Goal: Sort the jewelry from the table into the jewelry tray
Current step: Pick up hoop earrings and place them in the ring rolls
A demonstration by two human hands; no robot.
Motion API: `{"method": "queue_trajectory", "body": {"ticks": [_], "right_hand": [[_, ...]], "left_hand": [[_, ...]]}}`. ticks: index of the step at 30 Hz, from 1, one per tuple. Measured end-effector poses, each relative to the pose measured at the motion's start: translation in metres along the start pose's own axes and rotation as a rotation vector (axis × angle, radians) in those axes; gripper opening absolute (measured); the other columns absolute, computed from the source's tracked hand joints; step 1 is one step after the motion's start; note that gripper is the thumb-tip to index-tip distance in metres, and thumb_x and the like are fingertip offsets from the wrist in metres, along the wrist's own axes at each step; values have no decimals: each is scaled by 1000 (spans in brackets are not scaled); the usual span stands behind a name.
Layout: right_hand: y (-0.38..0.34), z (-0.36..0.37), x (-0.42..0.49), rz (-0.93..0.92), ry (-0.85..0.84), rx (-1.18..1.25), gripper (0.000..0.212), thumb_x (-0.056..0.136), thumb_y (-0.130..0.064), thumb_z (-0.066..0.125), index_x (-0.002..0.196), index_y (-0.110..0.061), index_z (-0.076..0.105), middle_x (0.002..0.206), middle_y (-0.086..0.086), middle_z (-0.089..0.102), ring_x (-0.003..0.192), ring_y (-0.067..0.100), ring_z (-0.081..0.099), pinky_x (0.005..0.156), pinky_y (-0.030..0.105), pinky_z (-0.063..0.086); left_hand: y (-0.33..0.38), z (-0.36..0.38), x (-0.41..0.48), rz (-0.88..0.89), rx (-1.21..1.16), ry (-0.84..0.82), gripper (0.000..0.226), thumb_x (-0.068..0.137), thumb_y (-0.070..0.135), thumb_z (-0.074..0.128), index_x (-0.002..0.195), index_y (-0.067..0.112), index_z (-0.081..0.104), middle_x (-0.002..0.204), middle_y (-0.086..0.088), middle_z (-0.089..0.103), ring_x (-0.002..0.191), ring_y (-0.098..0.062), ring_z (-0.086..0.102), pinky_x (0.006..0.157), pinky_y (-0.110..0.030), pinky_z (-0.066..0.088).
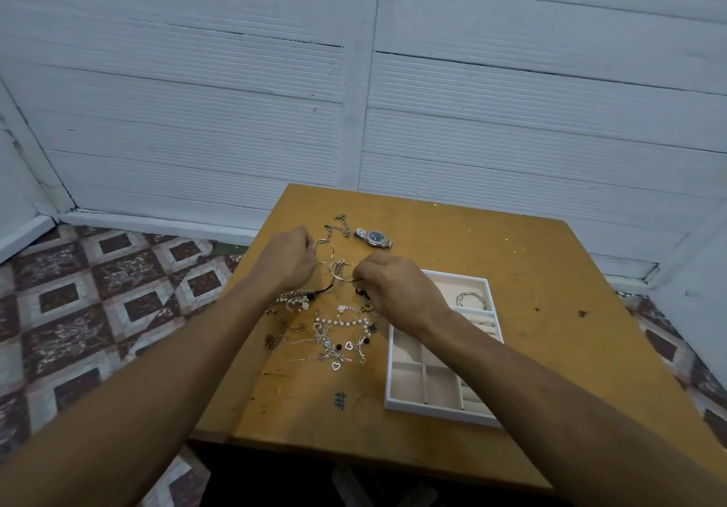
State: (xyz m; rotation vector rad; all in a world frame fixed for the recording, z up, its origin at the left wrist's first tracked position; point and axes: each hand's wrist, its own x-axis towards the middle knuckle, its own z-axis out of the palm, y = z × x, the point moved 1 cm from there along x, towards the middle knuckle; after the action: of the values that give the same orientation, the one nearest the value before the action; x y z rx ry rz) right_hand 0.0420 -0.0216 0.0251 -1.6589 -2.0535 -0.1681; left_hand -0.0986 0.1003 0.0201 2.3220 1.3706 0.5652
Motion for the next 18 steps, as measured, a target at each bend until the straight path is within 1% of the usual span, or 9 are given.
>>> {"method": "queue_trajectory", "body": {"ticks": [1, 3, 4, 6, 8, 11, 13, 16, 18], "right_hand": [[-1, 0, 1, 99, 1, 95, 6, 83, -7, 65, 80, -5, 69, 76, 7, 67, 66, 20, 61, 59, 32, 50], [1, -2, 4, 380, -11, 325, 7, 85, -10, 69, 80, -6, 70, 71, 4, 67, 58, 7, 58, 57, 28, 49], [1, -3, 6, 495, -15, 417, 7, 84, -10, 71, 78, -7, 70, 70, 5, 68, 55, 6, 59, 56, 27, 50], [4, -4, 8, 623, -20, 523, 8, 82, -8, 74, 76, -9, 67, 71, 10, 70, 53, 9, 62, 55, 24, 53], [6, -4, 10, 681, -31, 605, 12, 82, -3, 72, 75, -9, 65, 72, 14, 70, 51, 9, 62, 55, 24, 55], [7, 0, 11, 741, -44, 667, 18, 83, 3, 68, 72, -9, 63, 71, 13, 69, 56, 16, 65, 65, 36, 60], [8, 2, 13, 769, -41, 695, 19, 84, 6, 66, 71, -8, 63, 70, 12, 68, 61, 21, 67, 69, 42, 60], [9, 4, 14, 814, -32, 739, 17, 85, 7, 65, 73, -5, 64, 73, 14, 69, 65, 25, 67, 72, 44, 60], [10, 5, 15, 843, -30, 769, 15, 86, 6, 63, 75, -4, 65, 74, 14, 69, 65, 26, 66, 72, 43, 59]], "left_hand": [[-1, 1, -1, -8, -13, 1, 19, 100, 23, 42, 103, 9, 55, 94, -7, 58, 83, -20, 52, 63, -29, 34], [-3, 4, -2, -24, -32, -4, 19, 100, 23, 42, 102, 10, 55, 94, -7, 59, 82, -20, 52, 64, -29, 35], [-4, 6, -3, -31, -32, -9, 19, 100, 23, 42, 101, 10, 55, 94, -6, 59, 82, -19, 52, 64, -29, 35], [-7, 9, -4, -44, -39, -18, 19, 100, 23, 43, 103, 10, 57, 94, -5, 59, 82, -18, 52, 66, -28, 36], [-10, 12, -2, -65, -65, -24, 19, 99, 22, 46, 103, 10, 60, 97, -6, 61, 83, -18, 54, 67, -29, 38], [-15, 19, 2, -108, -76, -9, 18, 97, 22, 49, 102, 12, 63, 99, -6, 65, 85, -19, 56, 70, -29, 42], [-16, 24, 3, -120, -69, 12, 17, 96, 21, 50, 100, 12, 65, 98, -7, 66, 85, -19, 57, 71, -29, 43], [-16, 28, 4, -100, -30, 55, 18, 95, 20, 51, 97, 11, 67, 95, -7, 67, 81, -18, 57, 67, -28, 42], [-18, 30, 4, -79, 9, 70, 20, 94, 21, 52, 96, 11, 69, 95, -7, 67, 81, -18, 56, 67, -29, 44]]}}
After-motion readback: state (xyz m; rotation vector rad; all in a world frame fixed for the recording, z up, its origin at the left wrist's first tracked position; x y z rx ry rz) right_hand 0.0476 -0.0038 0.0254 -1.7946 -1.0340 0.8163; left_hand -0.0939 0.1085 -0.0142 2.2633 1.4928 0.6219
